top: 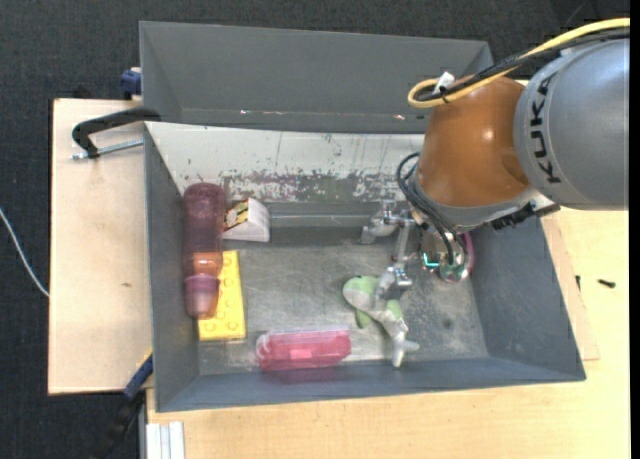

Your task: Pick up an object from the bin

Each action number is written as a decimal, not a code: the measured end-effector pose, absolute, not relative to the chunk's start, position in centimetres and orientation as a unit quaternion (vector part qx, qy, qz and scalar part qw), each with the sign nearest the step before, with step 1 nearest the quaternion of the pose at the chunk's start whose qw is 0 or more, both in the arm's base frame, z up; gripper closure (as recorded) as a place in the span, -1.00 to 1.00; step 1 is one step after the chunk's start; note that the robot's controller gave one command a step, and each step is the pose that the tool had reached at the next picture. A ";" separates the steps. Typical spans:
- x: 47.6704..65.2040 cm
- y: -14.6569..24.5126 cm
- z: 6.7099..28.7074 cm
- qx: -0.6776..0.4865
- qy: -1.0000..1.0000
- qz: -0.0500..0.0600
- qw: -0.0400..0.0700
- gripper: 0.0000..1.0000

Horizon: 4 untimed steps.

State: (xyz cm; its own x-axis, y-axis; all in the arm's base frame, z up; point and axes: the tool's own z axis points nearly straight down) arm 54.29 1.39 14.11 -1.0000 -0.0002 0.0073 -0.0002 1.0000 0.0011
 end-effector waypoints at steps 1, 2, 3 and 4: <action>54.5 1.4 14.5 0.000 -1.000 -0.001 -0.001 -1.00; 51.7 -0.1 8.3 -0.041 -0.999 -0.001 -0.002 -1.00; 51.1 -0.5 9.4 -0.052 -0.999 -0.001 -0.001 -1.00; 51.1 0.0 11.2 -0.077 -0.997 -0.001 -0.003 -1.00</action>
Offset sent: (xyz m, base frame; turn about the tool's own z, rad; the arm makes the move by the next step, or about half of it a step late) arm -0.0328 -0.0185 -0.0711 0.0976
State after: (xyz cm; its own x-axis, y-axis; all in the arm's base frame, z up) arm 51.08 0.02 11.18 -0.9881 0.1536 -0.0053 0.1536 0.9881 0.0021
